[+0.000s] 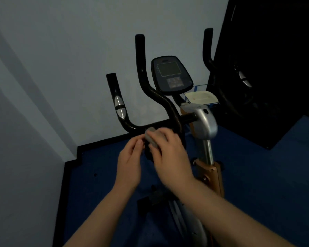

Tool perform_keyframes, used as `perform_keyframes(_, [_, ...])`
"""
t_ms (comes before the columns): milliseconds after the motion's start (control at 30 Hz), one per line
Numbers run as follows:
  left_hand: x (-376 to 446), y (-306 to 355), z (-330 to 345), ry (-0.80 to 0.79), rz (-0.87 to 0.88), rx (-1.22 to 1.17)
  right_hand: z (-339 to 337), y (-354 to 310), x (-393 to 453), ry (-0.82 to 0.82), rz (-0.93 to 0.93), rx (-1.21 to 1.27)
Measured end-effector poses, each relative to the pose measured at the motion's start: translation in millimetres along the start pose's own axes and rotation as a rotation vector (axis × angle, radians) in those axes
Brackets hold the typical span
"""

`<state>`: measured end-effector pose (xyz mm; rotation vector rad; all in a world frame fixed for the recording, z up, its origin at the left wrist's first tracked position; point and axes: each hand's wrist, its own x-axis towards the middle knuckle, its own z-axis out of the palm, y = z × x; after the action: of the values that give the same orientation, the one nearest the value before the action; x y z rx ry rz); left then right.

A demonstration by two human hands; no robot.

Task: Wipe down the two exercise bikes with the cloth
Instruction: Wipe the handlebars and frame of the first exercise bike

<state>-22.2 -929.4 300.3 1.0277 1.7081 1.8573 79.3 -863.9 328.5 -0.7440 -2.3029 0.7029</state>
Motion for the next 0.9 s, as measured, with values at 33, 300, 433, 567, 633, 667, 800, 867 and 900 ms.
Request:
perform_keyframes(33, [-0.6, -0.9, -1.6, -0.014, -0.006, 0.001, 3.8, 1.4, -11.4, -0.007, -0.004, 0.009])
perform_keyframes(300, [7.5, 2.2, 7.3, 0.001, 0.001, 0.098, -11.9, 5.7, 5.2, -0.009, -0.035, -0.137])
perform_keyframes(433, [10.4, -1.1, 13.4, 0.023, -0.003, 0.128, -13.3, 11.1, -20.0, -0.133, -0.019, -0.135])
perform_keyframes(567, [10.6, -3.3, 16.6, 0.022, 0.033, 0.144, -38.9, 23.4, -3.1, 0.032, -0.012, -0.057])
perform_keyframes(633, [13.5, -2.3, 17.7, 0.023, 0.027, 0.172, -40.9, 21.3, 4.5, 0.070, -0.007, -0.103])
perform_keyframes(667, [14.3, -1.6, 17.1, 0.021, 0.035, 0.202, -38.7, 18.9, 4.3, 0.038, -0.018, -0.165])
perform_keyframes(800, [14.0, -0.1, 12.6, -0.004, 0.073, 0.306, -29.0, 22.5, -10.0, 0.001, -0.028, -0.132])
perform_keyframes(867, [20.1, 2.3, 11.3, -0.003, 0.036, 0.336, -38.3, 26.6, -4.2, 0.126, 0.013, 0.035])
perform_keyframes(900, [25.2, 4.4, 11.3, 0.002, 0.015, 0.343, -44.4, 28.4, 3.8, 0.182, 0.038, 0.097])
